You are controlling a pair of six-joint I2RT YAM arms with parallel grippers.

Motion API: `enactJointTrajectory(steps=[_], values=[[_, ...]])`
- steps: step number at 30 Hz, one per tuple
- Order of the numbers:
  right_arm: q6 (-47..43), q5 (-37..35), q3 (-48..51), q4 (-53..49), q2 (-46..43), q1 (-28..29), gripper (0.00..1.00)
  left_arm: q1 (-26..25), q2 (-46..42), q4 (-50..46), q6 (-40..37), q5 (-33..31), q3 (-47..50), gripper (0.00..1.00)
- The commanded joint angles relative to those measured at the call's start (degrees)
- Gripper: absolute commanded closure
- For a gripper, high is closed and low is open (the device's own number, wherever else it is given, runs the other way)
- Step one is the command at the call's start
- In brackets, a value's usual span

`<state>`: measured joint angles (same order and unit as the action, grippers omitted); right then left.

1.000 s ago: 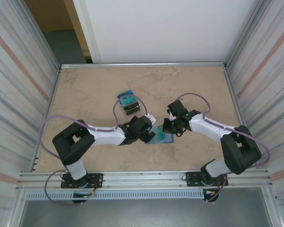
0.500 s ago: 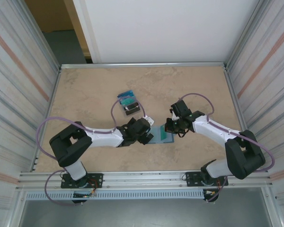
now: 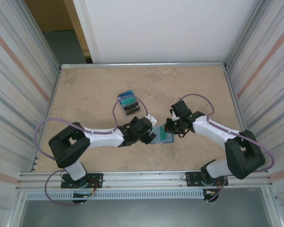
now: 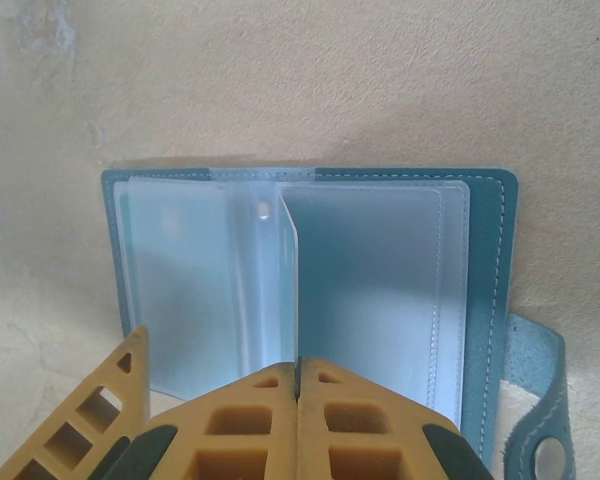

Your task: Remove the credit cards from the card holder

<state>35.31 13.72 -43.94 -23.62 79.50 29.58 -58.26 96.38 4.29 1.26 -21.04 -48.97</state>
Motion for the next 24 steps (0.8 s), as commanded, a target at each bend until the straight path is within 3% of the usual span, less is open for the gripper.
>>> enactJointTrajectory(steps=[1,8,24], values=[[-0.15,0.63,0.24,0.26,1.05,0.02,0.94,-0.36,2.4,1.55,-0.82,0.05,-2.4,0.01],[-0.18,-0.38,-1.17,-0.11,3.01,1.12,0.87,-0.36,3.5,-0.02,0.1,-0.2,-2.63,0.01],[0.78,4.11,-1.39,5.35,5.31,2.32,0.85,-0.37,3.87,-0.91,2.26,-0.09,-0.99,0.01]])
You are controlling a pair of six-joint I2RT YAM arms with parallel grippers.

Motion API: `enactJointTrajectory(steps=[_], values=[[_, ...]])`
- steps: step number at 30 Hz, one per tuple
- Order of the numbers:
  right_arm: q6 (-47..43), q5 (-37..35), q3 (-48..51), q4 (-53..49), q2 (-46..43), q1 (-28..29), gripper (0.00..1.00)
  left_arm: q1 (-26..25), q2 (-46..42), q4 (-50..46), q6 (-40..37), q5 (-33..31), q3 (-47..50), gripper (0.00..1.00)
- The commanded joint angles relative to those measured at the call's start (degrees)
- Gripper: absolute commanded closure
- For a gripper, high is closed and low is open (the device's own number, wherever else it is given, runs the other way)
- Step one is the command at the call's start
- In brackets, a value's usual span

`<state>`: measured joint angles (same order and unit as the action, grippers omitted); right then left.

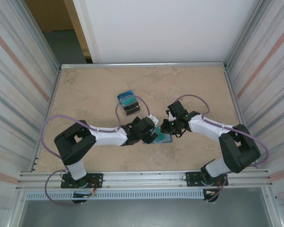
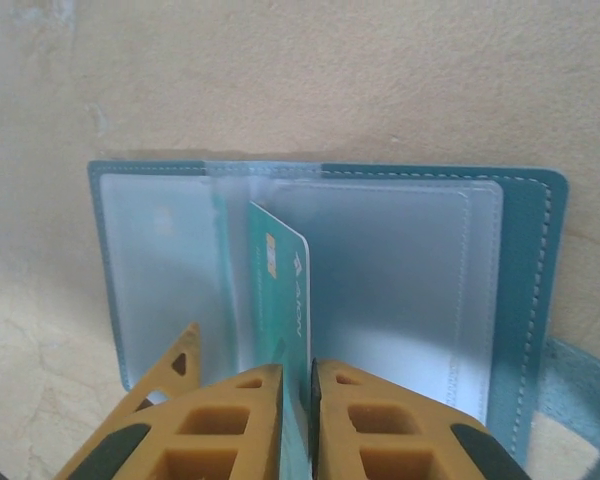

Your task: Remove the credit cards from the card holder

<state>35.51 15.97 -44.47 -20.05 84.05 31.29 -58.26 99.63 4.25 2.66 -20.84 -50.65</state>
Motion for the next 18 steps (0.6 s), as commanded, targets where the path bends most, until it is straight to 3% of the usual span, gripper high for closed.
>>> enactJointTrajectory(steps=[1,8,13,18], values=[[0.7,2.25,-0.52,2.33,0.85,0.59,0.85,-0.37,0.73,-0.83,0.87,-0.4,0.69,0.01],[1.06,2.06,-0.09,3.02,1.26,0.93,0.88,-0.36,0.54,-0.91,1.49,-0.6,0.84,0.01],[0.64,0.58,-0.52,2.05,1.64,1.62,1.0,-0.38,-0.98,-1.08,1.65,-0.86,1.02,0.01],[-1.23,-3.22,-2.27,-1.77,-0.14,2.32,1.0,-0.38,-4.39,-1.66,1.42,-1.21,1.34,0.01]])
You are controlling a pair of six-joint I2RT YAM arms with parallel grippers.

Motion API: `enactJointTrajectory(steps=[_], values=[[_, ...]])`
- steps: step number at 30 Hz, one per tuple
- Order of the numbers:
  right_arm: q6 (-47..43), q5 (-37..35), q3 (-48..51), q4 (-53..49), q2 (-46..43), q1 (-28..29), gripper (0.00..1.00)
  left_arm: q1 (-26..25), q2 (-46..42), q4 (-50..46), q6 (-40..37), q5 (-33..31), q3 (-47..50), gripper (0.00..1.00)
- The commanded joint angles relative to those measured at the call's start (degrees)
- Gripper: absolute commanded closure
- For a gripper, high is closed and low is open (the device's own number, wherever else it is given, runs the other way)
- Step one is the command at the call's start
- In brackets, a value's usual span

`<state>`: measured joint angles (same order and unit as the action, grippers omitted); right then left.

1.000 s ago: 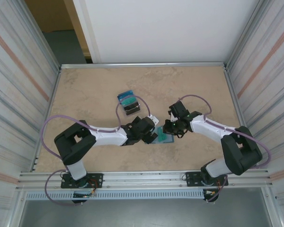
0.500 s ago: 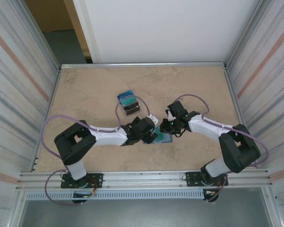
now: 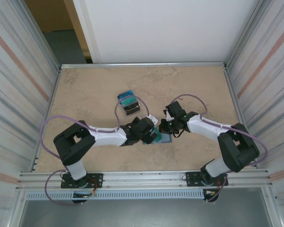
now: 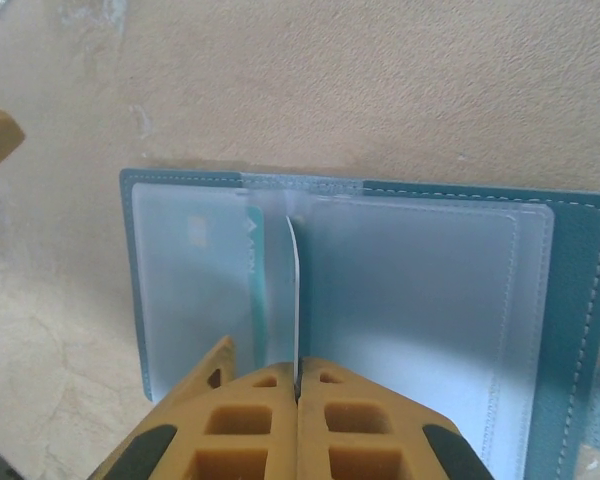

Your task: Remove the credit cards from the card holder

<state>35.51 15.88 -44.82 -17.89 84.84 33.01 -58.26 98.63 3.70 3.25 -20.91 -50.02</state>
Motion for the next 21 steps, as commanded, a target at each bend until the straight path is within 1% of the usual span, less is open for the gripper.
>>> enactJointTrajectory(steps=[1,6,11,13,16,20,21], values=[[-1.83,-3.89,-2.33,-4.71,-1.52,0.73,1.0,-0.42,-4.27,-1.22,0.56,-1.13,0.79,0.01],[-5.34,-6.18,-4.43,-8.25,-4.64,1.48,1.0,0.06,-9.94,-1.92,-0.98,-1.24,1.33,0.01],[-9.1,-6.86,-5.84,-9.63,-8.22,2.12,1.0,3.27,-16.03,-4.26,-2.49,3.79,1.47,0.01],[-11.33,-5.94,-6.17,-9.49,-9.89,2.38,1.0,4.93,-19.29,-4.2,-3.13,7.35,2.25,0.01],[-15.26,-4.06,-6.9,-9.22,-12.37,2.6,1.0,8.89,-24.16,-4.27,-3.65,16.61,3.46,0.01],[-21.2,1.07,-7.76,-8.64,-15.35,2.84,1.0,16.27,-28.78,-6.14,-4.52,35.2,3.57,0.01],[-22.96,2.35,-8.07,-8.61,-15.97,2.97,1.0,17.57,-29.57,-6.66,-5.23,38.93,3.57,0.01]])
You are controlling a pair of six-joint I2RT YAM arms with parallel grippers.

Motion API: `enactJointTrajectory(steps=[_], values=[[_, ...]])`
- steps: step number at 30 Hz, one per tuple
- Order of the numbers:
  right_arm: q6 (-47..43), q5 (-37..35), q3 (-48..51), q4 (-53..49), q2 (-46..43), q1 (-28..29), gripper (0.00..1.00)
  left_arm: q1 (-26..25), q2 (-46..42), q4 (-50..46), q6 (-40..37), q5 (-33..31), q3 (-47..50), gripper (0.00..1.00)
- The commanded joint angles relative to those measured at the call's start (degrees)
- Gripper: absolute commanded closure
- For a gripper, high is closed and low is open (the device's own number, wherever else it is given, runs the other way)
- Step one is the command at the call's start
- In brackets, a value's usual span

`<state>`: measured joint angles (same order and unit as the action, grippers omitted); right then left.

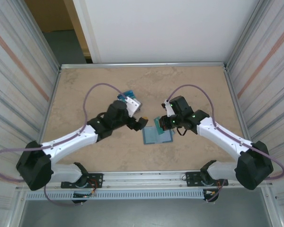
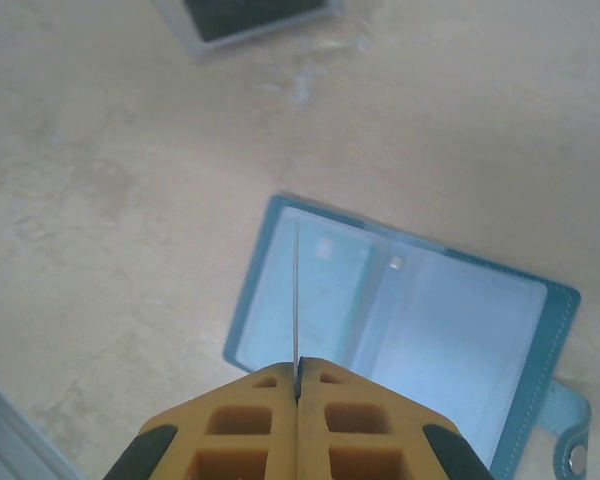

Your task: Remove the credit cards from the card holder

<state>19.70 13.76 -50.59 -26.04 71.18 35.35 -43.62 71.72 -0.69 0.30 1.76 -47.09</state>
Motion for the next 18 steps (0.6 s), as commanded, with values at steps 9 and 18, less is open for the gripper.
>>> enactJointTrajectory(steps=[9,18], values=[[-18.94,14.6,-7.38,-3.89,-3.44,2.5,1.0,4.77,-4.7,-7.56,-12.67,30.96,-0.98,0.13],[-26.09,17.71,-13.87,-12.29,1.08,4.5,1.0,4.77,-2.05,-13.57,-17.98,39.49,-4.43,0.42]])
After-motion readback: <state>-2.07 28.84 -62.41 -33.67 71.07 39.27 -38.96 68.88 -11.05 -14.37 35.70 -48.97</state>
